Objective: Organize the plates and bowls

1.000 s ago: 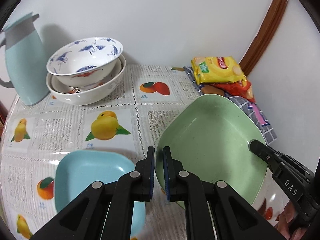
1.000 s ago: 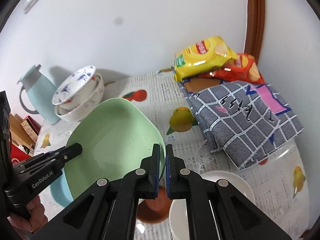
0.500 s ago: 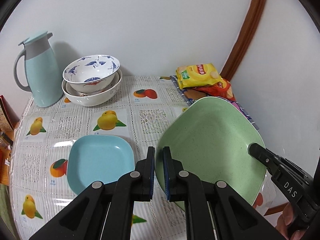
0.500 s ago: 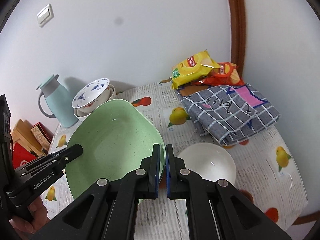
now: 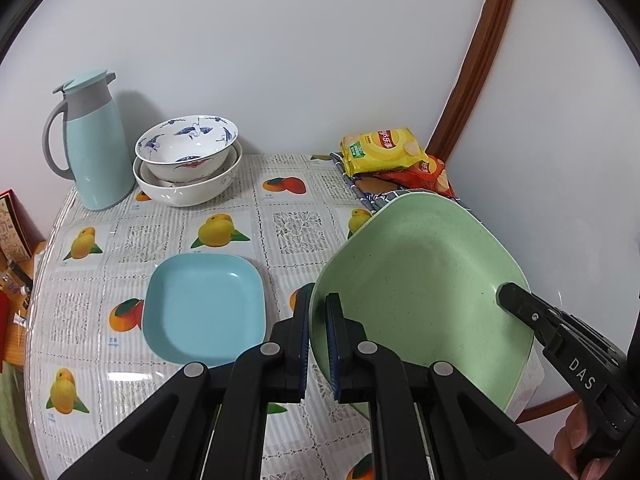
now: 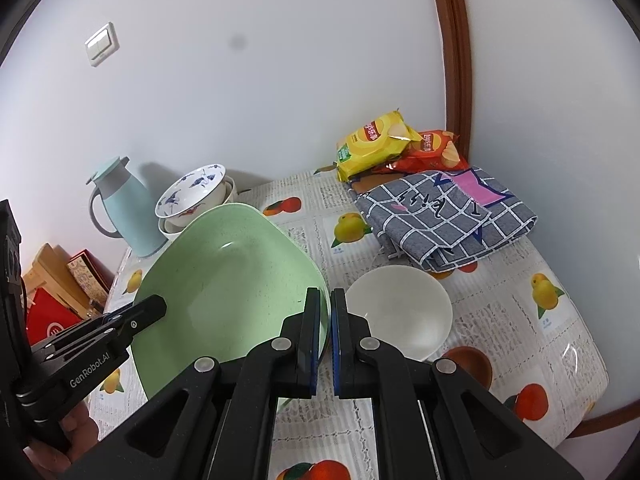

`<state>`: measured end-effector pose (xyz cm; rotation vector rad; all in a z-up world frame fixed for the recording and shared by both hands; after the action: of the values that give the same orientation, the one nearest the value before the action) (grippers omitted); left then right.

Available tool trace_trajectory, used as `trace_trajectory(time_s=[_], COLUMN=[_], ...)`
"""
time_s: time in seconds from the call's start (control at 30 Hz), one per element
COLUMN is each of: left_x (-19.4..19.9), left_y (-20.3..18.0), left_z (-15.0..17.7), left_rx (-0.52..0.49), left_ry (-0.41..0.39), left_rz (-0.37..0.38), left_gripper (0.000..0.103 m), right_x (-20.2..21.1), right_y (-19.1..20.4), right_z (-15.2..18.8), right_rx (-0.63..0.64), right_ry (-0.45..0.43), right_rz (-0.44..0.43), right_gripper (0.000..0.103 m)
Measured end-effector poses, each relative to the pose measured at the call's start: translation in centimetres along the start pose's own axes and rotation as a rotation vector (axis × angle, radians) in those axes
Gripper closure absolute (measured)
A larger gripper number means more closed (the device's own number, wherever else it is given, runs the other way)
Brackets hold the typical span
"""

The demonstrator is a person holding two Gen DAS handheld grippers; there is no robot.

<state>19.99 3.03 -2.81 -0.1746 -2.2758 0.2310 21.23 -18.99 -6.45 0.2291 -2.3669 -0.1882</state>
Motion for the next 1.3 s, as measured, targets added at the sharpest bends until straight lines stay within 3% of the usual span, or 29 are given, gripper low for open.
trace_trajectory(time_s=[0.47,1.3], left_x=[0.9,-0.4], left_y=[1.8,6.6], left_z=[1.2,2.4], left_rx=[0.02,0.081], left_ry=[-0.002,0.036], left_rz=[-0.006,-0.034], left_gripper=[0.095,0.095], right_x=[0.4,-2.6], right_y=[1.9,5.8], right_z=[1.4,2.3], right_rx=[0.01,0.04], right_ry=[0.006,0.055], right_rz=[0.008,-0.012], right_gripper=[0.098,0.098])
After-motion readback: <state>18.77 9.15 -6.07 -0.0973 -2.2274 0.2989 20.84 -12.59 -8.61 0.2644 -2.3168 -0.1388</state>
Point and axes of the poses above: each gripper's, at about its wrist camera, not at the fingertips, and x roughly against the way its jaws point, y to its left, z to its underside, the point moved 3 cm from there along -x, roughly the way its jaws point, and after that the axes turned 1 degree about x, right-handed, at the moved point
